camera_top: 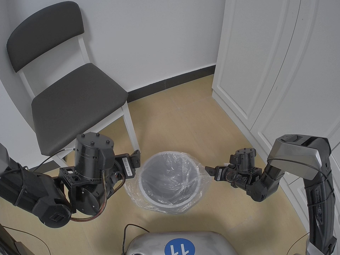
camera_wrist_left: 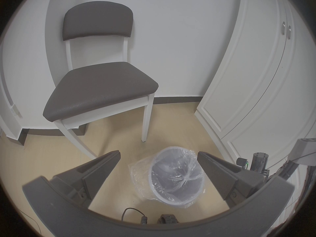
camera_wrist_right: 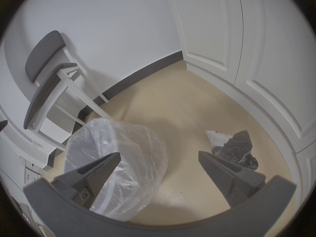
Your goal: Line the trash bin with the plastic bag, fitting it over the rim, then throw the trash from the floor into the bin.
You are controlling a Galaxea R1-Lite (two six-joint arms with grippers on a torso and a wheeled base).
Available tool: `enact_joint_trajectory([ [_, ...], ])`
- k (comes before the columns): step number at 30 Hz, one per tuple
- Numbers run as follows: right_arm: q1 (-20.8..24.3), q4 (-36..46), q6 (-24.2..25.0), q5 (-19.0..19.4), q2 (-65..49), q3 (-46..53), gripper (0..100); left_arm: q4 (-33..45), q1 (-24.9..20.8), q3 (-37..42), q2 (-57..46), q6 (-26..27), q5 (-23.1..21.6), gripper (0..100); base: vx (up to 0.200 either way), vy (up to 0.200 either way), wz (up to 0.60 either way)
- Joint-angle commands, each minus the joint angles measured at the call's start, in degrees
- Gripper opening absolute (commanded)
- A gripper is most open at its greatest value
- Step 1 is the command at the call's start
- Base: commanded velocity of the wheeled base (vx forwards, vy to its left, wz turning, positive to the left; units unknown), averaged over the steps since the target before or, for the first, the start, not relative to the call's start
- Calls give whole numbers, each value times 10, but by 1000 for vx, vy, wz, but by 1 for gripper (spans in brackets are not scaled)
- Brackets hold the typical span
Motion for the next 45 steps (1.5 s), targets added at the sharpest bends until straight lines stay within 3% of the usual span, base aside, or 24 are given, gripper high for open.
enact_joint_trajectory([
  [1, -2, 2, 0, -1, 36, -15, 100, -1, 0, 0, -1, 1, 0, 100, 0, 0, 0],
  [8, 2, 4, 0, -3, 67, -32, 100, -1, 0, 0, -1, 0, 0, 100, 0, 0, 0],
  [20, 15, 10, 53, 5, 71, -47, 100, -1, 0, 0, -4, 0, 0, 100, 0, 0, 0],
  [26, 16, 6, 48, 5, -1, 7, 100, -1, 1, 0, -4, 0, -1, 100, 0, 0, 0],
  [29, 13, 8, 24, 5, -60, 49, 100, -1, 5, 1, -11, 1, -1, 100, 0, 0, 0],
  [36, -36, 14, -26, 25, -142, 91, 100, 0, 7, 6, -47, 1, -13, 100, 0, 0, 0],
  [45, -126, 26, -34, 41, -61, 18, 100, 0, 39, 5, -46, 0, -22, 100, 0, 0, 0],
])
